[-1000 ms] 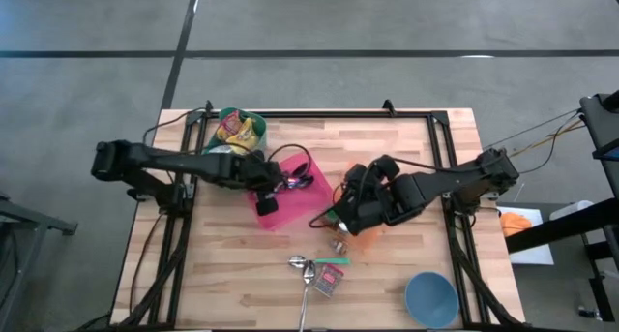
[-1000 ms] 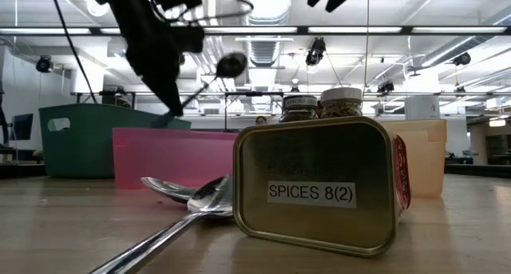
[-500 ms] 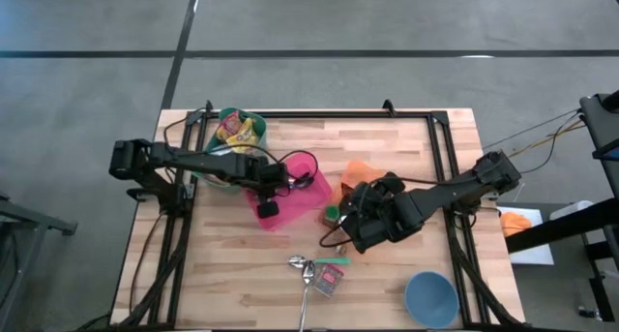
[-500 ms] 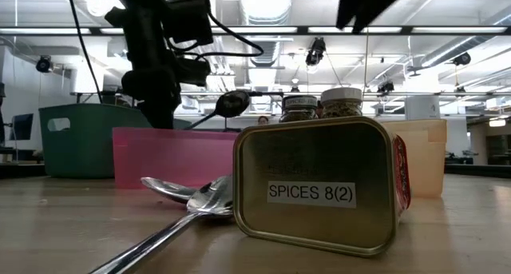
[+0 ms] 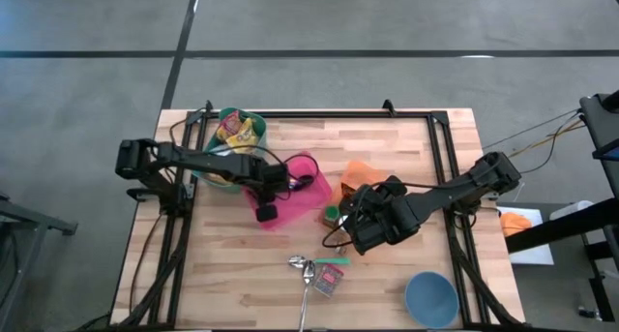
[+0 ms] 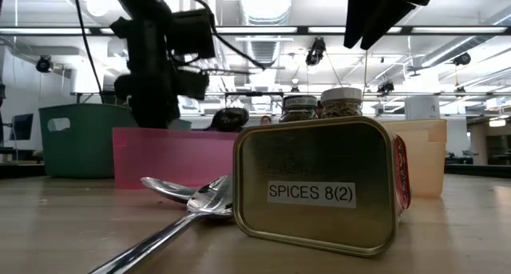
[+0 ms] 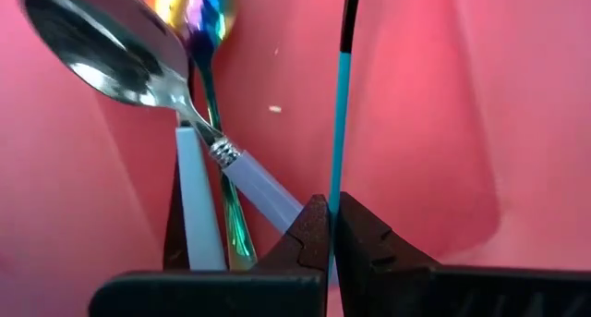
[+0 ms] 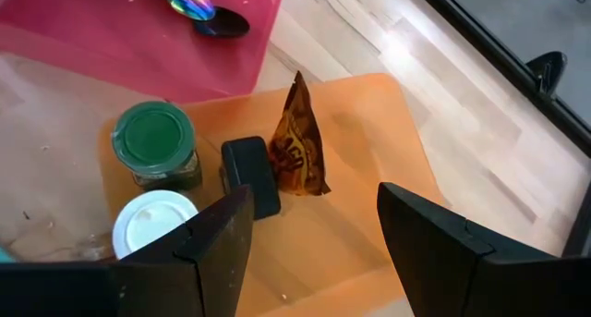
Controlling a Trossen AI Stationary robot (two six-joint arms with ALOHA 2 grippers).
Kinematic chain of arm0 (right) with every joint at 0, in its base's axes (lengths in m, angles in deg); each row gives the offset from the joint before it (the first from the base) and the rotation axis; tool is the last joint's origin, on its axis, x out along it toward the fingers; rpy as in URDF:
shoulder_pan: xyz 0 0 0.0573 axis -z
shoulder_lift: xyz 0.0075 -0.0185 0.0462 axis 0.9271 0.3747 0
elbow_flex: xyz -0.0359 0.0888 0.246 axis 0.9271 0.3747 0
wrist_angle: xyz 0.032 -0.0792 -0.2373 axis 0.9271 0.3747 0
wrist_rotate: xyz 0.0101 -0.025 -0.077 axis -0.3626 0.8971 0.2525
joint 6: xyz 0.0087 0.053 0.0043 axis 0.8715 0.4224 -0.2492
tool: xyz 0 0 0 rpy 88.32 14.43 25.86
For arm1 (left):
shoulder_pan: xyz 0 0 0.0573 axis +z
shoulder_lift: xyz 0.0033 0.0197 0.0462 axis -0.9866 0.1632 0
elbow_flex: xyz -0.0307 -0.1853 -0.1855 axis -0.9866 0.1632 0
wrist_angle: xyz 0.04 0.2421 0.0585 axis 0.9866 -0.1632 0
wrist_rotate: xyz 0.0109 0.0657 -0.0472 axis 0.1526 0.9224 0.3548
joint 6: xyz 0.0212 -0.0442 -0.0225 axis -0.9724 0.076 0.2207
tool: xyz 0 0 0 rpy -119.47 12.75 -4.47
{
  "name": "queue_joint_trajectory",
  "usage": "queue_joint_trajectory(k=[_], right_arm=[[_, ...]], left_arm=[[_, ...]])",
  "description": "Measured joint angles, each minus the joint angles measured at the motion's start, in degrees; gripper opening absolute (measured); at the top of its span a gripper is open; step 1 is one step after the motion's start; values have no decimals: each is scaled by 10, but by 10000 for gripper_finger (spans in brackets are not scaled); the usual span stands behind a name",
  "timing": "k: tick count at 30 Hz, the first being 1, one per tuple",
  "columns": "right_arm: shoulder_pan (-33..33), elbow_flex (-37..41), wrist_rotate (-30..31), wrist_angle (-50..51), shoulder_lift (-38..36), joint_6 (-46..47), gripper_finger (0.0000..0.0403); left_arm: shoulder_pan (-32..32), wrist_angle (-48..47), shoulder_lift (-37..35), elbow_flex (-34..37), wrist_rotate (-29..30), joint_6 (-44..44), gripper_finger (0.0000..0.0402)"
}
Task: Pick & Place Food Item
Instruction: Put the black spoon into the pink bin
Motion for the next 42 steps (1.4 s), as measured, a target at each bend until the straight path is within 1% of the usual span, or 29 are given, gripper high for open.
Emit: queue_joint_trajectory(k=[5, 8, 29, 32, 42], right_arm=[[0, 1, 0, -6, 0, -3, 228], [-1, 1, 1, -15, 0, -10, 228], [-11, 7, 5, -26, 0, -11, 228], [-12, 8, 5, -26, 0, -11, 228], [-12, 14, 5, -28, 0, -10, 228]], left_arm=[[2, 2, 38, -1, 0, 0, 0], [2, 4, 47, -3, -1, 0, 0], [4, 0, 50, -13, 0, 9, 3], [4, 0, 50, -13, 0, 9, 17], [4, 1, 50, -13, 0, 9, 82]])
